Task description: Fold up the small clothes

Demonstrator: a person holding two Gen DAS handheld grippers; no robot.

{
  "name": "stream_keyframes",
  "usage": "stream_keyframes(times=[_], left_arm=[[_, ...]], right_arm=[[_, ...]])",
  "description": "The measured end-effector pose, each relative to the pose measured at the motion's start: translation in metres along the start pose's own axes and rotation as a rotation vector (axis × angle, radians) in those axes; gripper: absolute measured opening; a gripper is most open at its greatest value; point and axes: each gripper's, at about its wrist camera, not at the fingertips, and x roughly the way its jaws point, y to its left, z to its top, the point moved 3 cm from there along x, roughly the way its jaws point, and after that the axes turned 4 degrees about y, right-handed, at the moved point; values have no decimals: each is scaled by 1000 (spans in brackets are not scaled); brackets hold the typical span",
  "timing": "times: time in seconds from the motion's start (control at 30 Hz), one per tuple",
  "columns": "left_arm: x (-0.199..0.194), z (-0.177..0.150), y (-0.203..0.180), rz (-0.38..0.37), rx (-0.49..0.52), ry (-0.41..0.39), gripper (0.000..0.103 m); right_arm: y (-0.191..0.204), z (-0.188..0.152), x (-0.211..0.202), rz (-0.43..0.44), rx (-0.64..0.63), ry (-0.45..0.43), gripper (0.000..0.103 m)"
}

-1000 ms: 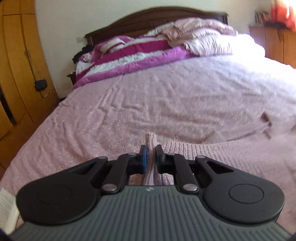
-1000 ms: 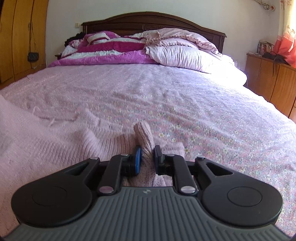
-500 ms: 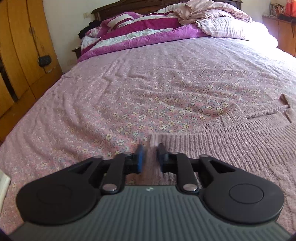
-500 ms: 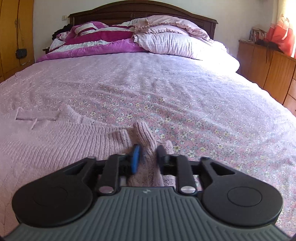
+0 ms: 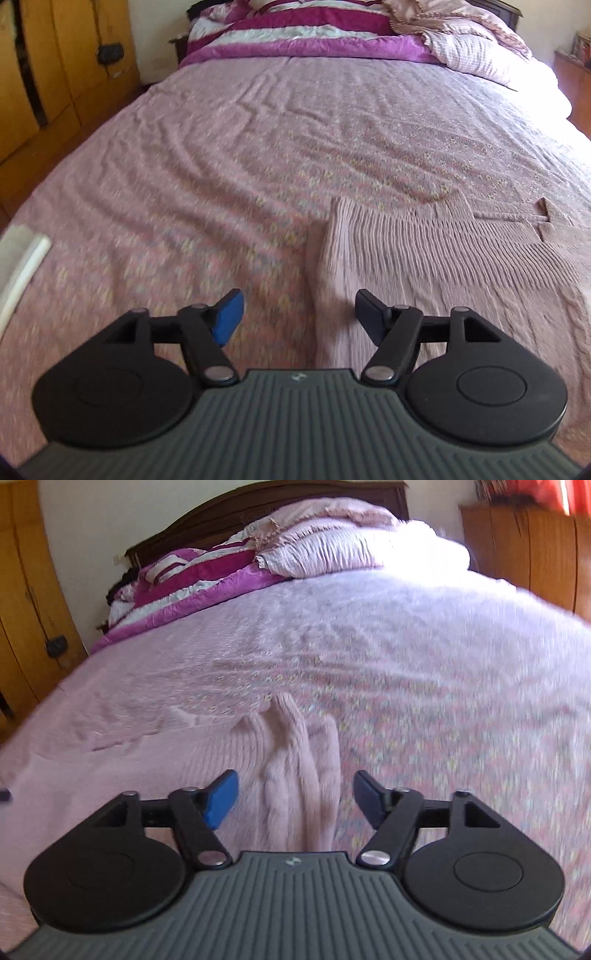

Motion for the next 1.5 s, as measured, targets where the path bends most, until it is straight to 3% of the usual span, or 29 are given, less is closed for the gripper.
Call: stream_keyframes(times=[0.27,0.37,0.57,0.73,0.9,1.03,1.3,1.5], left_arm=[[-24,-35,14,-53,-116,41,71],[-32,-44,21,-62,-146,45,71],[-43,-58,26,-68,-136,54,71],[-43,-66,33,-88,-161,52,71],[-44,-70,36,-114,-178,52,70],[-46,-72,34,-112,-143,50,71],[-41,-74,35,-116,-135,48,71],[-42,-75,37,-122,-130,52,71]], right_arm=[[-25,-24,-21,102,164,145,80],[-29,-34,-18,158,234,200,88],[-33,-41,-12,249,324,185,103],[-22,-39,-11,209,260,198,103],[-7,-34,-4,110,253,196,103],[5,-36,4,163,274,159,103],[9,-36,7,166,318,129,100],[-8,-36,-19,99,349,117,93]])
